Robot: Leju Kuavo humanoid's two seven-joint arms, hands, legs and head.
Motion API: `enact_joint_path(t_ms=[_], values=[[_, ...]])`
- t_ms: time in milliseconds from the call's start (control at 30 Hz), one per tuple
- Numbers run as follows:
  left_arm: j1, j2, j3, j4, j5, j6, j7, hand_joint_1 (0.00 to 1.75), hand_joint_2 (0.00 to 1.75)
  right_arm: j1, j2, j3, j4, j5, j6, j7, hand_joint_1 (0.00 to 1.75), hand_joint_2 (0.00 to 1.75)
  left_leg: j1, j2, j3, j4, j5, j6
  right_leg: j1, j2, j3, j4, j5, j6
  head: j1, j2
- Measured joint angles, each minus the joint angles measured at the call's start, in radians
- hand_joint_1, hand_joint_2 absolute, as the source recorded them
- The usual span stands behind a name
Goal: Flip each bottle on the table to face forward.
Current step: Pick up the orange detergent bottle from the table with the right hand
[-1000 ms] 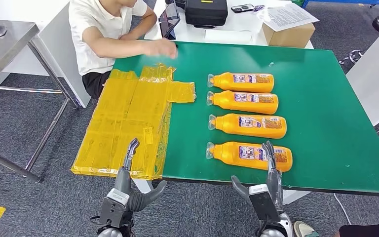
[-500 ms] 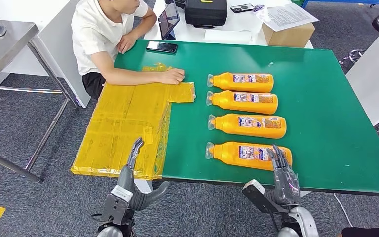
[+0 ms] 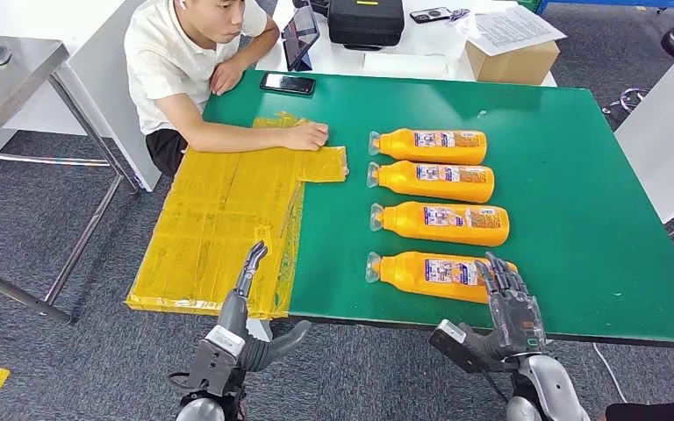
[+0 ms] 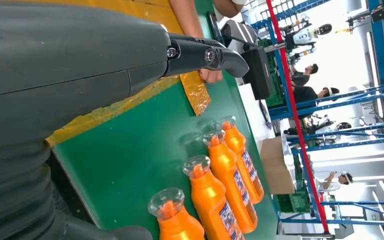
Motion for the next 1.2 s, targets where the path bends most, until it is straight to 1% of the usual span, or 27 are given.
enact_joint_path(t_ms=[233,433,600,800,1100,1200], values=[[-0.012,-0.005,-0.020,0.000,0.002,-0.024,0.006,0.00,1.75,-0.096,-0.044,0.062,0.038,0.058,0.035,0.030,0.00,1.75,0.000,0.000,0.000,0.000,0.000,0.000,0.000,0.000,0.000,0.000,0.000,0.000,0.000,0.000],[-0.015,-0.005,-0.028,0.000,0.031,-0.044,0.012,0.00,1.75,-0.166,-0.061,0.108,0.092,0.039,0.081,0.047,0.00,1.75,0.000,0.000,0.000,0.000,0.000,0.000,0.000,0.000,0.000,0.000,0.000,0.000,0.000,0.000],[-0.015,-0.006,-0.028,0.000,0.040,-0.050,0.015,0.00,1.75,-0.187,-0.065,0.127,0.125,0.021,0.099,0.051,0.00,1.75,0.000,0.000,0.000,0.000,0.000,0.000,0.000,0.000,0.000,0.000,0.000,0.000,0.000,0.000],[-0.014,-0.005,-0.028,0.000,0.054,-0.055,0.026,0.00,1.75,-0.204,-0.078,0.138,0.172,-0.070,0.212,0.060,0.00,1.75,0.000,-0.001,0.000,0.000,0.000,0.000,0.000,0.000,0.000,0.000,0.000,0.000,0.000,0.000],[-0.014,-0.005,-0.028,0.000,0.056,-0.071,0.049,0.00,1.75,-0.231,-0.089,0.144,0.211,-0.124,0.280,0.060,0.00,1.75,0.000,0.000,0.002,0.000,0.000,0.000,0.000,0.000,0.002,0.000,0.000,0.000,0.000,0.000],[-0.014,-0.005,-0.033,0.000,0.053,-0.077,0.055,0.00,1.75,-0.244,-0.094,0.152,0.227,-0.125,0.297,0.074,0.00,1.75,0.000,0.000,0.004,0.000,0.000,0.000,0.000,0.000,0.003,0.000,0.000,0.000,0.000,0.000]])
